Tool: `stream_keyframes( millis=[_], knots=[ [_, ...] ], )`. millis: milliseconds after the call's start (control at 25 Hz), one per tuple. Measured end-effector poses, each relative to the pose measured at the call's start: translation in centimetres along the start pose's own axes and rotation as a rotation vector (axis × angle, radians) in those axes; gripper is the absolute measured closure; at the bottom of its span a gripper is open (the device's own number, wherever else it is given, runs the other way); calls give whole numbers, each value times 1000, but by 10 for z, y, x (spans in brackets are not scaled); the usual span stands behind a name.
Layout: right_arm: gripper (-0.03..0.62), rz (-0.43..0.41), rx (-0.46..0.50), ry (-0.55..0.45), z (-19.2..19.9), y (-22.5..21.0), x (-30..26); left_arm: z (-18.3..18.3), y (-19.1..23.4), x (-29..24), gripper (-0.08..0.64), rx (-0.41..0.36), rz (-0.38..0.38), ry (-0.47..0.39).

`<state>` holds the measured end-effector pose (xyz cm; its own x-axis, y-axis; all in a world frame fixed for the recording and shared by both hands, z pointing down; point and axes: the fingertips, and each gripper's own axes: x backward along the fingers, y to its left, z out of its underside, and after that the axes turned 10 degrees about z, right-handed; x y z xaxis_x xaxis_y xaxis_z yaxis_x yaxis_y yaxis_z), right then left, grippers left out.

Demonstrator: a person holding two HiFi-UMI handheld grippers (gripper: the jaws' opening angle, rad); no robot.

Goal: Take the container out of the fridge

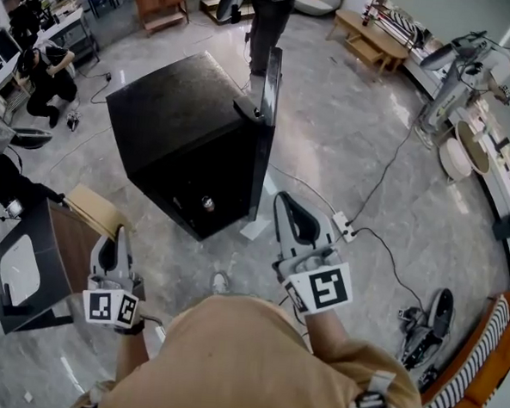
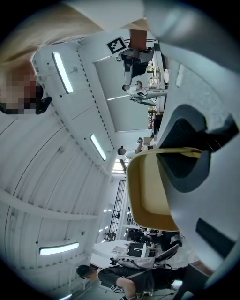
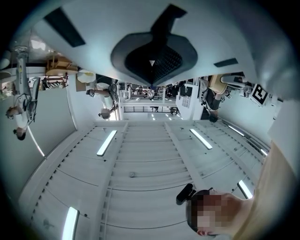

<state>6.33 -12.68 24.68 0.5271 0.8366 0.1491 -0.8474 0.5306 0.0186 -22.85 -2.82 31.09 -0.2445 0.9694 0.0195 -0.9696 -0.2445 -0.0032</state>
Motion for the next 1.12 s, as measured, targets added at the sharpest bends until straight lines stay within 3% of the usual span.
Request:
stream_keyframes(
  millis=[1120],
  knots=[
    [592,13,14,16,3,-7,-9,-13,8,-10,546,-13,-7,-44]
  ],
)
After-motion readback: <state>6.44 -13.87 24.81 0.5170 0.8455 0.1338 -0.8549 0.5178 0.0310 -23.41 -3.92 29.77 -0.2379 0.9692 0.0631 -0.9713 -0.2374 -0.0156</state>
